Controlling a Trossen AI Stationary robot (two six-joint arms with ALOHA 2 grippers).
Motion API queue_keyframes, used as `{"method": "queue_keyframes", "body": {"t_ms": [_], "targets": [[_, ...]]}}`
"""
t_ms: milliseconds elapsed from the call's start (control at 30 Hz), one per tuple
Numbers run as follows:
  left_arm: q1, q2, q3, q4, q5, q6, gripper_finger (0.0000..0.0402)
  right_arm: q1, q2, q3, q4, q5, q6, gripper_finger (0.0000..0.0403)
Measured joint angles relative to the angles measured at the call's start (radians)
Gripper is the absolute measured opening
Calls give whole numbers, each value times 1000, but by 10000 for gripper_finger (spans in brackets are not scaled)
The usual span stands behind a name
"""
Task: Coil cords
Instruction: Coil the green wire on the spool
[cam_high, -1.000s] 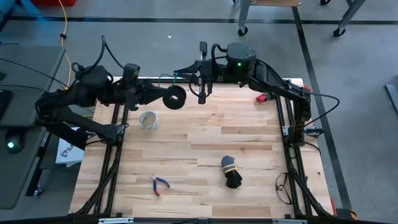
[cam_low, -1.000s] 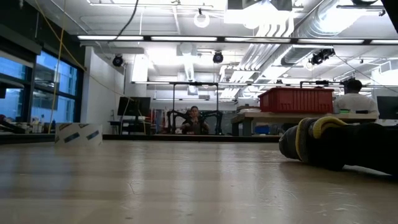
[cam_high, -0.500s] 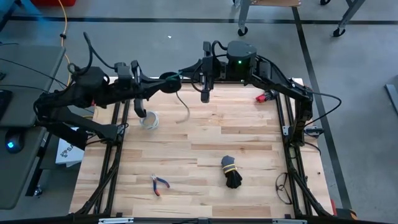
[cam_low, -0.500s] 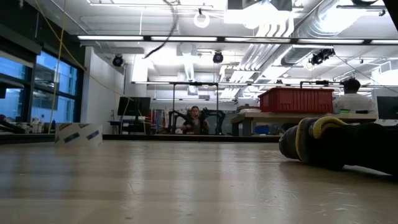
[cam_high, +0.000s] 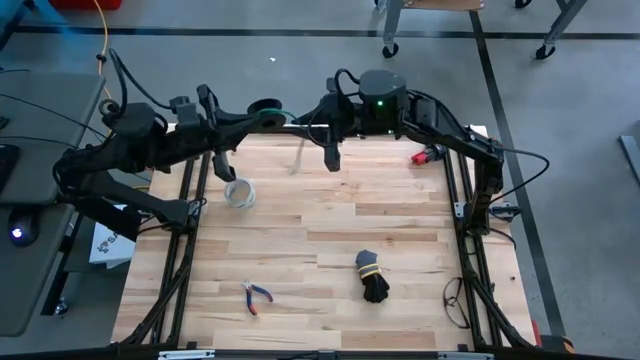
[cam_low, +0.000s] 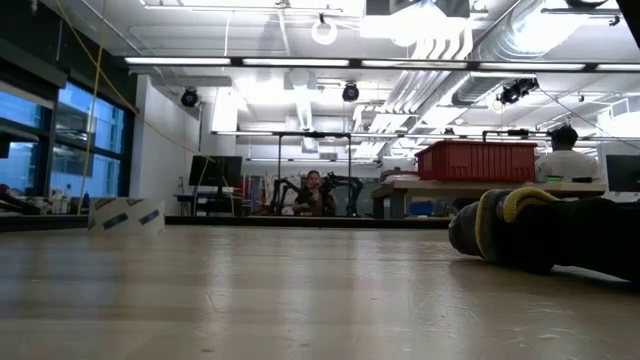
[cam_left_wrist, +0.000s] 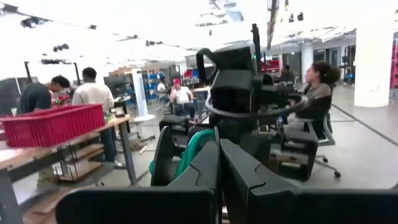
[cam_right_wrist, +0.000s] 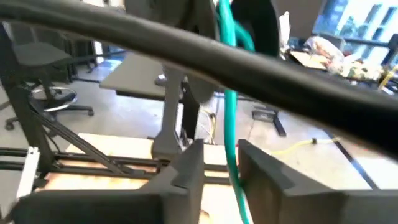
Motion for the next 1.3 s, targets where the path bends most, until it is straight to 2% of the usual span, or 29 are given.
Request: {"method": "queue_keyframes", "body": {"t_ms": [133, 300, 700, 1000, 1300], "targets": [[0, 3, 0, 18, 34, 3, 1, 0, 0, 0, -39, 2, 39, 140], [0, -2, 0, 28, 50, 3, 1, -2, 0, 0, -103, 2, 39, 149], [0, -3, 0, 24, 51, -21, 1, -2, 0, 0, -160, 4, -18, 122], [1, -3, 0, -19, 20, -44, 1, -6, -9, -1, -177, 54, -66, 76], [1, -9, 0, -29, -2, -44, 1, -8, -10, -1, -225, 55, -87, 71]]}}
